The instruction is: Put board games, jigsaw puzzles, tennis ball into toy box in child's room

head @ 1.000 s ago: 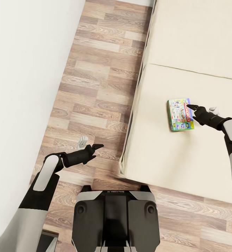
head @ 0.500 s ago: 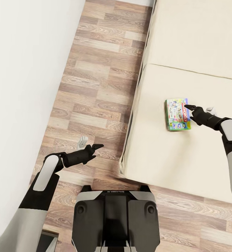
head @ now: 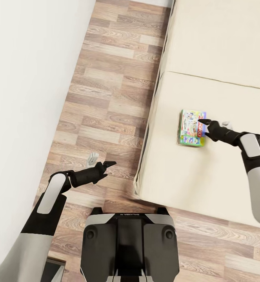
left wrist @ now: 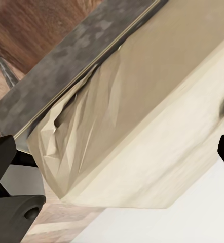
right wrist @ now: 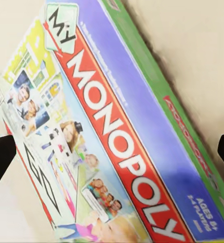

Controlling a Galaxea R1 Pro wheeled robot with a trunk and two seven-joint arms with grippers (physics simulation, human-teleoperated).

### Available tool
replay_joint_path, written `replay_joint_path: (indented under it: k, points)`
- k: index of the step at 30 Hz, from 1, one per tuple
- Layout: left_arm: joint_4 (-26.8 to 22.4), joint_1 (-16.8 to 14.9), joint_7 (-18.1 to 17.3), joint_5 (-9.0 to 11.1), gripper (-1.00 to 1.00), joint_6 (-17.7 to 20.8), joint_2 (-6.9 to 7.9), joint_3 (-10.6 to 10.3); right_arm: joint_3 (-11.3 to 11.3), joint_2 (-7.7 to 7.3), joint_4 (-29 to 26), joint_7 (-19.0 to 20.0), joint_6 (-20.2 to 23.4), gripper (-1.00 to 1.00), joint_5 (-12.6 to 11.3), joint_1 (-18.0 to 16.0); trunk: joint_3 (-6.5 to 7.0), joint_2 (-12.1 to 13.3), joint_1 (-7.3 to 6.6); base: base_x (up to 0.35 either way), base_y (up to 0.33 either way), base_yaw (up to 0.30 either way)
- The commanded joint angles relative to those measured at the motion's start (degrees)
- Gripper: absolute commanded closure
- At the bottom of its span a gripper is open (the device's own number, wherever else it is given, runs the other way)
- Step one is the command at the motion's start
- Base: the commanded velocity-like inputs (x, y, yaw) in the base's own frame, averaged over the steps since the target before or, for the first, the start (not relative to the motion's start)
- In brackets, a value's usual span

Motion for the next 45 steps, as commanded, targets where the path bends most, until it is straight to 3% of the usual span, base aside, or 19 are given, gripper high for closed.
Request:
replay_joint_path:
  k: [1,12,26,45]
  points:
    - [-0.05,-0.01,0.58,0.60,-1.00,0.02,0.04,-0.07,-0.23,0.46,-0.04,0.23,0.43,-1.00,0.22,-0.03,-0.03,-0.05,0.02,0.000,0.000,0.000]
    - [-0.05,-0.01,0.58,0.60,-1.00,0.02,0.04,-0.04,-0.12,2.88,-0.20,0.22,0.78,-1.00,0.38,-0.03,-0.03,-0.05,0.02,0.000,0.000,0.000]
    - [-0.08,-0.01,0.58,0.60,-1.00,0.02,0.04,-0.03,0.10,4.30,-0.33,0.21,0.90,-1.00,0.40,-0.05,-0.03,-0.05,0.02,0.000,0.000,0.000]
    - [-0.08,-0.01,0.58,0.60,-1.00,0.02,0.04,-0.07,2.93,5.76,-0.41,0.15,0.85,-1.00,0.48,-0.12,-0.03,-0.05,0.02,0.000,0.000,0.000]
